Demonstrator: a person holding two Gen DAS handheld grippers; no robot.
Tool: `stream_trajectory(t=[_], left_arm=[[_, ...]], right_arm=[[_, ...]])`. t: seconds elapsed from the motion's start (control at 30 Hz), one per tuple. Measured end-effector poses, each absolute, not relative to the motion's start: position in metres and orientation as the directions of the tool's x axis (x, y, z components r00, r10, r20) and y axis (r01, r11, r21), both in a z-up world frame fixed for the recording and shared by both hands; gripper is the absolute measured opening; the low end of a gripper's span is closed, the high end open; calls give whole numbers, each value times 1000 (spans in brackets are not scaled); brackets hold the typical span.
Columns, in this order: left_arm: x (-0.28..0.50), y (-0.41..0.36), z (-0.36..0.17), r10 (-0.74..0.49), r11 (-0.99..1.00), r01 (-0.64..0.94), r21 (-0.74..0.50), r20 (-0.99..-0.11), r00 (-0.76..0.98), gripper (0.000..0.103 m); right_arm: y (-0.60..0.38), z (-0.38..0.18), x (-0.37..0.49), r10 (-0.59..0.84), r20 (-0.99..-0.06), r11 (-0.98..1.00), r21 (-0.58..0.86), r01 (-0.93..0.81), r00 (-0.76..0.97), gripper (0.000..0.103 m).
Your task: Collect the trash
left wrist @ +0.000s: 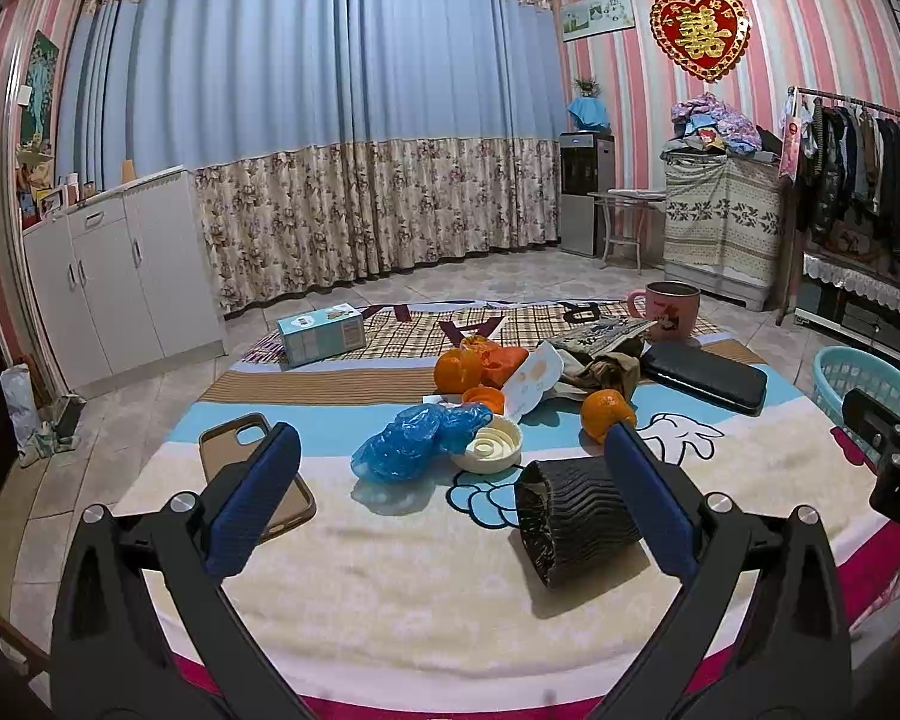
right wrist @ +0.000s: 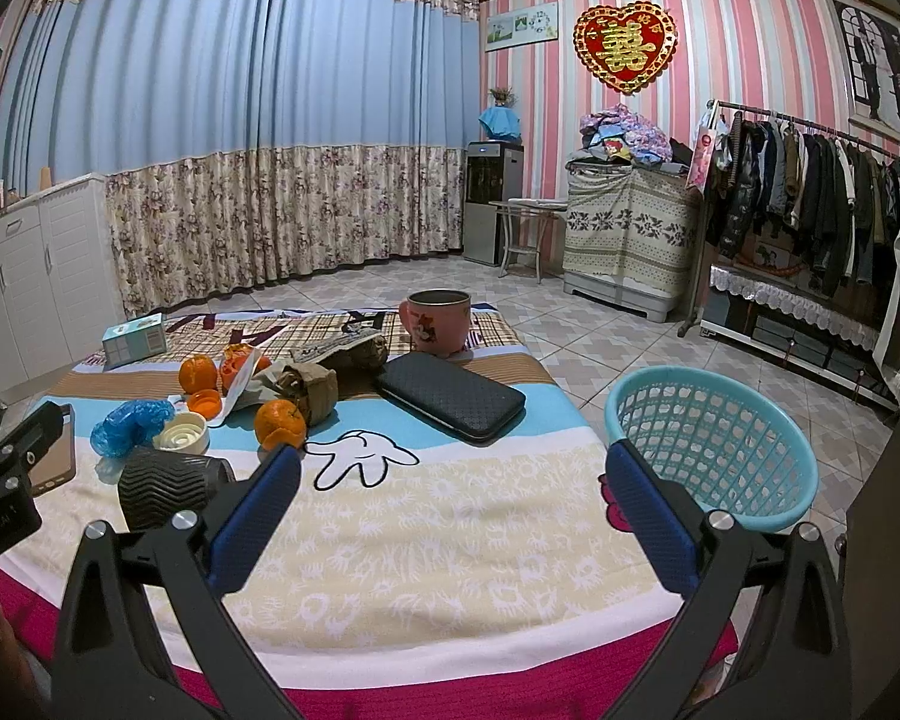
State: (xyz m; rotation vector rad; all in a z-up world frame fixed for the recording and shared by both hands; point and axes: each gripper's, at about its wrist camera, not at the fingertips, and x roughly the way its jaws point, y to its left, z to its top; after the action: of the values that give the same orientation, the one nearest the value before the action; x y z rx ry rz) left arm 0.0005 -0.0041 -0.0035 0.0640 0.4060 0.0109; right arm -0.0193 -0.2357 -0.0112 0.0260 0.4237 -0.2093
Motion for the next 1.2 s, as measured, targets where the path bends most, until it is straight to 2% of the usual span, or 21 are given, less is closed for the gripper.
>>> stream_trajectory(t=[1.2], left_arm=[[7,-6,-12,35,998,-12,58,-422,906,98]], right_arm=[[-236,-13,-14,-203,-404,976,-14,216,892,99]])
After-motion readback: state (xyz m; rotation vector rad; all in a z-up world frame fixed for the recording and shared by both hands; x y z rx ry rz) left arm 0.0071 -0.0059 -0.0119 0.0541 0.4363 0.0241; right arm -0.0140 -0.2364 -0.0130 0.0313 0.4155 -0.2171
